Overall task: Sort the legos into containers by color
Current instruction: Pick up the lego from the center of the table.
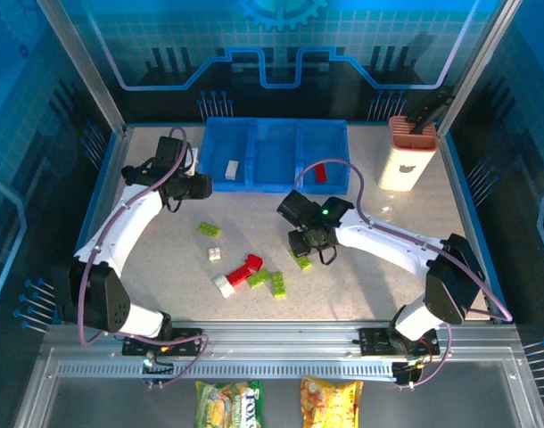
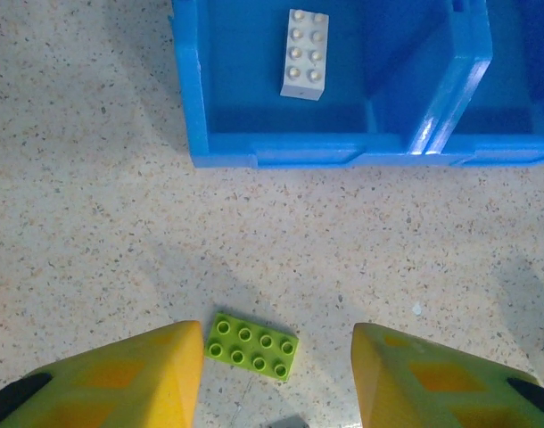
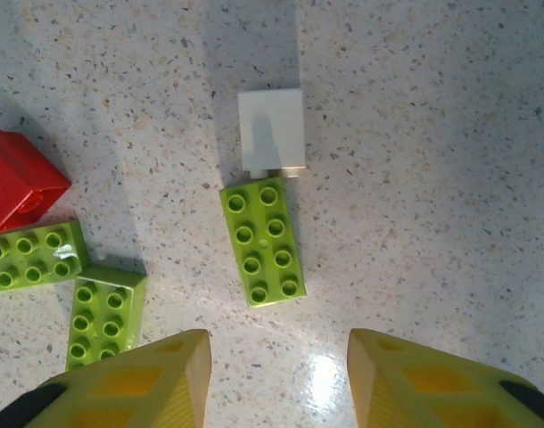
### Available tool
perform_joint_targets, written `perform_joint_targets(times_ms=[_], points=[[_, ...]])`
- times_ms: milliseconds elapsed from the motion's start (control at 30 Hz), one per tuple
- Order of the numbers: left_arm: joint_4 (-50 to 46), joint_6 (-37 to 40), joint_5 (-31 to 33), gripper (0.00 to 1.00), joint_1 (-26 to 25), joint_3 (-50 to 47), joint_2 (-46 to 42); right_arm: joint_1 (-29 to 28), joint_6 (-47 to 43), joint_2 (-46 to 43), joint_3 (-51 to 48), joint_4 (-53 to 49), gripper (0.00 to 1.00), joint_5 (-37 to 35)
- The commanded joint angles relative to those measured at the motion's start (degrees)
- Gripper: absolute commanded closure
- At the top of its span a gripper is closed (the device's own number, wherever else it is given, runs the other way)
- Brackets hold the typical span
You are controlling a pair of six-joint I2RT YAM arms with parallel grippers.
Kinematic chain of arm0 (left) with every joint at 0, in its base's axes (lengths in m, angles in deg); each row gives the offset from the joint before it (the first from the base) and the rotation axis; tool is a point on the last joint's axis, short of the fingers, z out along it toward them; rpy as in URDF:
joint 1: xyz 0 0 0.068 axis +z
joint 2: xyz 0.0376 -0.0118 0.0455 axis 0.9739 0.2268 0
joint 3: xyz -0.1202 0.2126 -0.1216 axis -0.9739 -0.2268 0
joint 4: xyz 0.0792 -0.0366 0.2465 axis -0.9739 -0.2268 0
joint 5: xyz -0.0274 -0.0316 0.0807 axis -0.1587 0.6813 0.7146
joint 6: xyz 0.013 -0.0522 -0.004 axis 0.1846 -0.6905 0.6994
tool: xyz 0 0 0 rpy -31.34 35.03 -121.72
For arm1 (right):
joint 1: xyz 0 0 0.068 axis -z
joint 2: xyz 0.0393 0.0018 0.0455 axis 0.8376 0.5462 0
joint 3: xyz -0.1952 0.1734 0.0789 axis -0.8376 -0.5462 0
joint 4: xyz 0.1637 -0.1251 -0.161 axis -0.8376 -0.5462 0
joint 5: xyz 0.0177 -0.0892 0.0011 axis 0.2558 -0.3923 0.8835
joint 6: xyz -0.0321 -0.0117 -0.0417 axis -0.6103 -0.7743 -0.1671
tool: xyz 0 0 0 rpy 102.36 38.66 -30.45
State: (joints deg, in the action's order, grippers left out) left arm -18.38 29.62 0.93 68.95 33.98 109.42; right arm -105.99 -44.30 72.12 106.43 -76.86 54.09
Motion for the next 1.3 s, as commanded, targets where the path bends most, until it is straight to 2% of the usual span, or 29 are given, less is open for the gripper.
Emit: perform_joint_targets(times_ms=[0,433,1000,1267], points=[[2.0,0.7,-2.2,0.52,1.0,-1.3,-2.0,-0.6,-1.4,2.1,2.7,-0.3,0.55,-0.7],[4.3,0.3,-3.9,0.52,2.6,-2.9,-2.1,0.6,-4.2,10.0,6.7,0.9,0.54,0.9],[4.6,-0.2,-5.2,0.52,3.3,-2.9,-2.4,5.5,-7.3,19.5,11.3,3.6,0.50,4.7],[4.3,-0.2,-5.5,0.52,3.3,-2.7,-2.1,4.3,-6.2,17.5,7.8,4.0,0.50,5.8]])
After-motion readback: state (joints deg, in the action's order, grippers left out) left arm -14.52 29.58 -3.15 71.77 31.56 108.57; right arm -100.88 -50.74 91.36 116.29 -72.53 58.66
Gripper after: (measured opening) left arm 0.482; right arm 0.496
